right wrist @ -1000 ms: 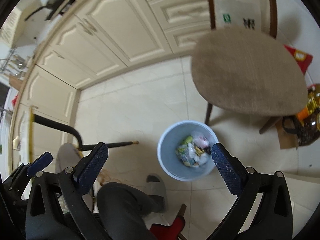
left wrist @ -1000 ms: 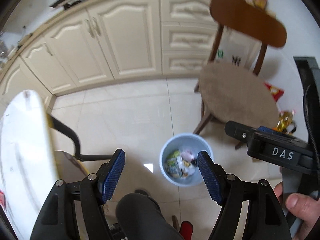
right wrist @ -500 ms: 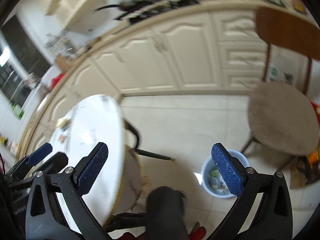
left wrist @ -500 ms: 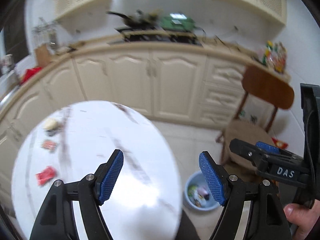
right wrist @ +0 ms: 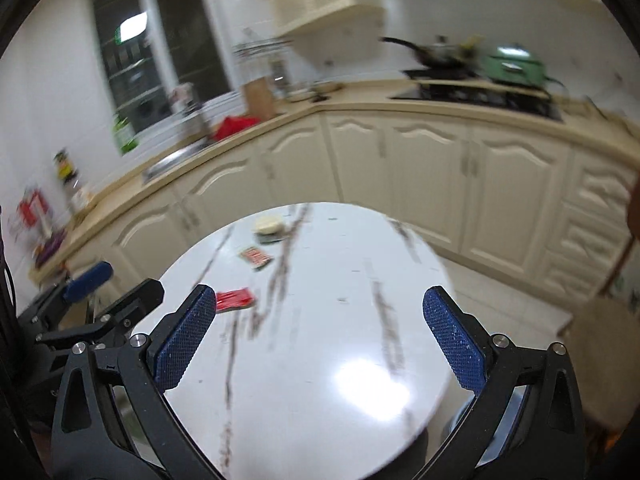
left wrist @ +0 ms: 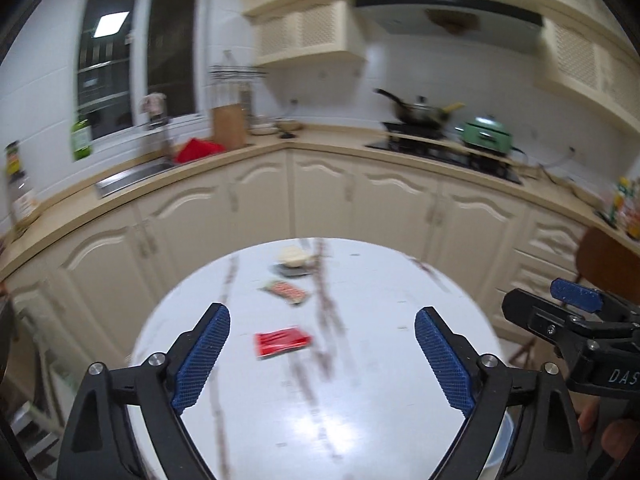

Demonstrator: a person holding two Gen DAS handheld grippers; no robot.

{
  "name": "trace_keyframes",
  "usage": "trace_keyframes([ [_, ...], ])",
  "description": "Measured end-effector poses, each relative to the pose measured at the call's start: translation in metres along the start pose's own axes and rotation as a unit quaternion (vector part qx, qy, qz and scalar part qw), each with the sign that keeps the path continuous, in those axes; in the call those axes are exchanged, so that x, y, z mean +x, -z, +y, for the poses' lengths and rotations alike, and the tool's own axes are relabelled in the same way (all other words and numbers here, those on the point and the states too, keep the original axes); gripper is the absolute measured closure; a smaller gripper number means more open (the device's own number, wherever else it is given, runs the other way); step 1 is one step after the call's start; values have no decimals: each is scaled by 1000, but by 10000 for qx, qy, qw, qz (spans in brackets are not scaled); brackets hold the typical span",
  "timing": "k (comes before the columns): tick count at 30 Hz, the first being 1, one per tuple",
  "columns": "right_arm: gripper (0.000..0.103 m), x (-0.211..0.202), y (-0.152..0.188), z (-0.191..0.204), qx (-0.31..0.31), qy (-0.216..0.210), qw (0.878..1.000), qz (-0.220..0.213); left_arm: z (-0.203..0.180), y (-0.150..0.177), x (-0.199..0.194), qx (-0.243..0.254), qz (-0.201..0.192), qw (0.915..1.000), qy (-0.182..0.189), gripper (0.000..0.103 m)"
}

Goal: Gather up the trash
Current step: 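Return both tools to the table above the remaining trash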

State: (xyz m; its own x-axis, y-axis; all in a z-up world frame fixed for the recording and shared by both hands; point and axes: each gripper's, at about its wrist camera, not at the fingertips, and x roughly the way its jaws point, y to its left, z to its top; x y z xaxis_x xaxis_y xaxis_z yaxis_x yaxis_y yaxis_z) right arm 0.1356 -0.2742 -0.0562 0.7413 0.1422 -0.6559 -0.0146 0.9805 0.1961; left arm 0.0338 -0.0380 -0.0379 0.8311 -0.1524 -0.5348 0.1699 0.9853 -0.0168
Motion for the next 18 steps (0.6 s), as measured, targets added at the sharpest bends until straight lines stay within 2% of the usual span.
trace_keyframes([
  [3, 0, 18, 0, 29, -264, -188, 9994, 140, 12, 18, -4, -206, 62, 9995, -232, 11],
  [8, 0, 57, 3, 58, -558, -348, 9968, 455, 35, 38, 2, -376, 331, 9981, -349, 11],
  [15, 0, 122, -6, 58, -795, -453, 9915, 925, 42, 39, 57, -187, 1010, 9946, -148, 12],
  [18, 0, 160, -15, 49, -746, -496, 9887, 1200, 45, 38, 74, -47, 1191, 9927, -182, 12],
])
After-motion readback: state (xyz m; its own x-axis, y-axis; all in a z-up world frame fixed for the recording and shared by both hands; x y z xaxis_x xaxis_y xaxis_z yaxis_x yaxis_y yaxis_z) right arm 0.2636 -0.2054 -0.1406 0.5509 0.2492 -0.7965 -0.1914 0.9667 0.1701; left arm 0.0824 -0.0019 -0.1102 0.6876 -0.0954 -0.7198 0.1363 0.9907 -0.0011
